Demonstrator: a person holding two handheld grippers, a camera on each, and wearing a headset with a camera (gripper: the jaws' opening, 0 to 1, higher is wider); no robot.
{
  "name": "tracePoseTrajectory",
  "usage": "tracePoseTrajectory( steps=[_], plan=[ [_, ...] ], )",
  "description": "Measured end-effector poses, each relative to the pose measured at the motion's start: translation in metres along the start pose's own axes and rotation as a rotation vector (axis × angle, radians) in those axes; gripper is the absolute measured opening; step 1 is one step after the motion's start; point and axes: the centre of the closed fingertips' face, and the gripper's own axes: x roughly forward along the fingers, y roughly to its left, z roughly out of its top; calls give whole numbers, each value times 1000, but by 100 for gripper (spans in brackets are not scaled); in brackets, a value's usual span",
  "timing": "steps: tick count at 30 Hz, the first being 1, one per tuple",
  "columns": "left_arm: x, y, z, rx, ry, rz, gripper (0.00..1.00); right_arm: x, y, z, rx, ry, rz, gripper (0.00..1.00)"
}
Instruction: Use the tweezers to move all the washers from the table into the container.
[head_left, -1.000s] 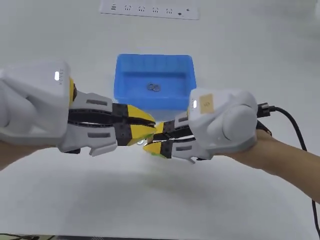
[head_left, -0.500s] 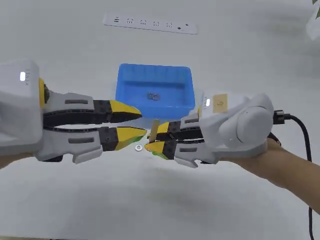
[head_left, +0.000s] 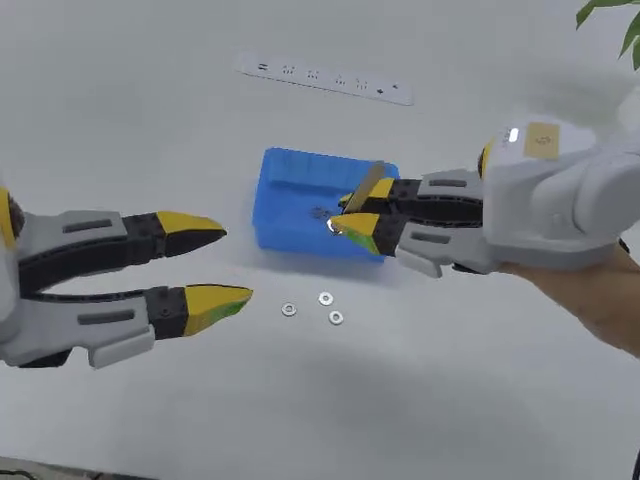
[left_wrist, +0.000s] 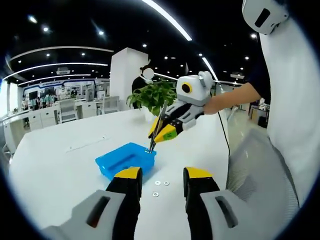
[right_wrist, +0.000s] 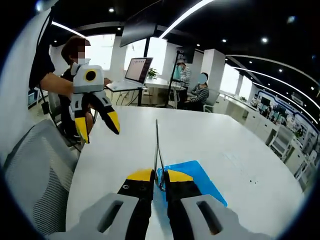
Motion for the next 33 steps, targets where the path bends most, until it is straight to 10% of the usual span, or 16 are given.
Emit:
tracePoseTrajectory(
  steps=[11,25,33],
  plan=[
    [-16,7,-20,-95,27,91,70,28,-29,-12,-22,50,17,9],
    [-17,23,-34,-160,20,154,100,70,-55,-65,40,145,46,9],
    [-18,27,-37,-160,37,161,99,80,-59,-89,66,190,57,9]
  ],
)
